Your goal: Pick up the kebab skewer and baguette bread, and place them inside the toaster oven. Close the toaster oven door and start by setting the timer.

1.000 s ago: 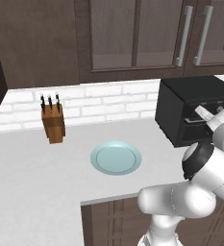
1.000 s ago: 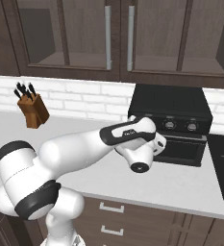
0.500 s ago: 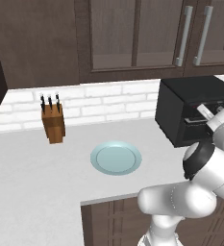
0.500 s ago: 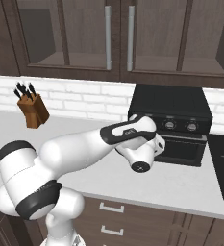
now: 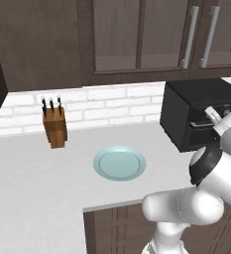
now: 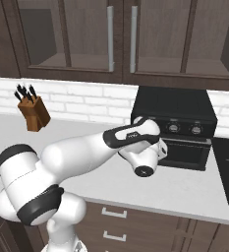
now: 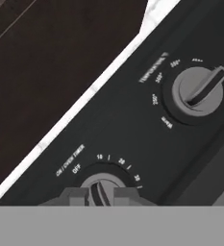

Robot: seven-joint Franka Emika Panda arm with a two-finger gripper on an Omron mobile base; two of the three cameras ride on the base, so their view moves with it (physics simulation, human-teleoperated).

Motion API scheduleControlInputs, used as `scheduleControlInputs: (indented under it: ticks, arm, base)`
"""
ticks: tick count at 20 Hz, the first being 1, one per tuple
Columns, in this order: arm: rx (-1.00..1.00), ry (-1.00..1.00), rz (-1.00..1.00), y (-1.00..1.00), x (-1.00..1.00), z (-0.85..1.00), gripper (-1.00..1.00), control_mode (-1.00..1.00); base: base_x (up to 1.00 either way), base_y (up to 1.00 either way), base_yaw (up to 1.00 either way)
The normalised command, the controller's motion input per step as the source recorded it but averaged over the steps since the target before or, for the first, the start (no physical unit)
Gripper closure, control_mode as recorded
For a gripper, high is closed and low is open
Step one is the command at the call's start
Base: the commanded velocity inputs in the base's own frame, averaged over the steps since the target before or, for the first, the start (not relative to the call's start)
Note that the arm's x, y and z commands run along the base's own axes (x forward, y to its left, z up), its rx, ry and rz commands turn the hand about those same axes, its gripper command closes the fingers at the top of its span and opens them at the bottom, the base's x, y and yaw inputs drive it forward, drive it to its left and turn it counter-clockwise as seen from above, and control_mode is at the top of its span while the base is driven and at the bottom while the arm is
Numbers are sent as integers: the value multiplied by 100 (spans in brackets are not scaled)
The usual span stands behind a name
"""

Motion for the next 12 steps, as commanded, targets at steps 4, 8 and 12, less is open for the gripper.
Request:
scheduleControlInputs:
  ticks: [4,8,12]
  arm:
    - [10,0,-1,0,12,-12,100,-100]
    - [9,0,-1,0,17,-10,100,-100]
    - [10,1,-1,0,16,-9,100,-100]
  base:
    - [0,0,0]
    - [0,0,0]
    - [0,0,0]
